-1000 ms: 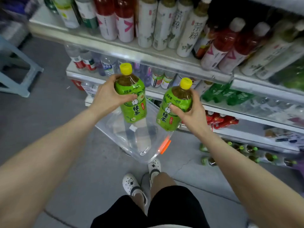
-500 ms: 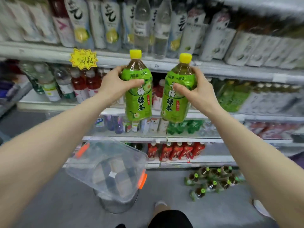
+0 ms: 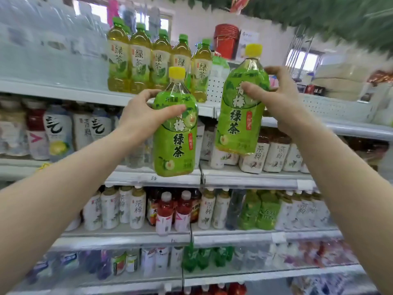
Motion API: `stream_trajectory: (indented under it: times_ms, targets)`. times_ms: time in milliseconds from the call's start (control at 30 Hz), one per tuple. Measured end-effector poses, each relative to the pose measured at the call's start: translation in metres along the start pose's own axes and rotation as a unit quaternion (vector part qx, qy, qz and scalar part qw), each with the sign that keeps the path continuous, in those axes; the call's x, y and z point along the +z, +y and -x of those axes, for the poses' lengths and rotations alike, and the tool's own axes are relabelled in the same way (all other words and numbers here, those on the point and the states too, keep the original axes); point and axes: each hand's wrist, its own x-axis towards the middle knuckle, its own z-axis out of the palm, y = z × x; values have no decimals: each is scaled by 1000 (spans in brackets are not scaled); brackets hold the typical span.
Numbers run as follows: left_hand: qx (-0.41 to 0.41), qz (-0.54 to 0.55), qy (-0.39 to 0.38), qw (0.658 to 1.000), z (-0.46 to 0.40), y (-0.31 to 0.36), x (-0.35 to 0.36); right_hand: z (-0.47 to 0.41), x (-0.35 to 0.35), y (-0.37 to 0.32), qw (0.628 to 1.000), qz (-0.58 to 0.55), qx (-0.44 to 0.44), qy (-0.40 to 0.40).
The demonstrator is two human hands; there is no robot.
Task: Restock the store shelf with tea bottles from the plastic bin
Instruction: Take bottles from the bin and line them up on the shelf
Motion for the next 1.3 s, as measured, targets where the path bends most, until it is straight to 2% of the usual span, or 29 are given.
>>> stream_trajectory:
  times_ms: [167, 333, 500, 667, 767, 933, 1067, 1167, 1233, 1300]
  targets:
    - [32, 1, 33, 999, -42, 36, 33, -71, -38, -1, 999, -28, -37, 3]
    - [42, 20, 54, 997, -73, 61, 58, -138, -41, 31, 995, -68, -71, -10]
    - [30, 38, 79, 996, -103, 66, 75, -197, -21, 78, 993, -95, -69, 5]
    - [20, 43, 104, 993, -133, 56, 85, -245, 2, 111, 990, -128, -51, -32]
    - [8, 50, 106, 993, -147, 53, 90, -264, 18, 126, 991, -107, -60, -58]
    - [-6, 64, 107, 992, -167, 47, 93, -303, 41, 159, 992, -102, -36, -61]
    - [-7, 73, 89, 993, -179, 46, 93, -316, 53, 161, 995, -62, -36, -71]
    - [-6, 68, 79, 994, -180, 45, 95, -317, 55, 158, 994, 56, -54, -76]
    - [-5, 66, 81, 995, -177, 44, 97, -304, 52, 148, 983, 145, -114, -26]
    - [-8, 59, 79, 995, -172, 45, 101, -276, 47, 125, 973, 127, -192, 1]
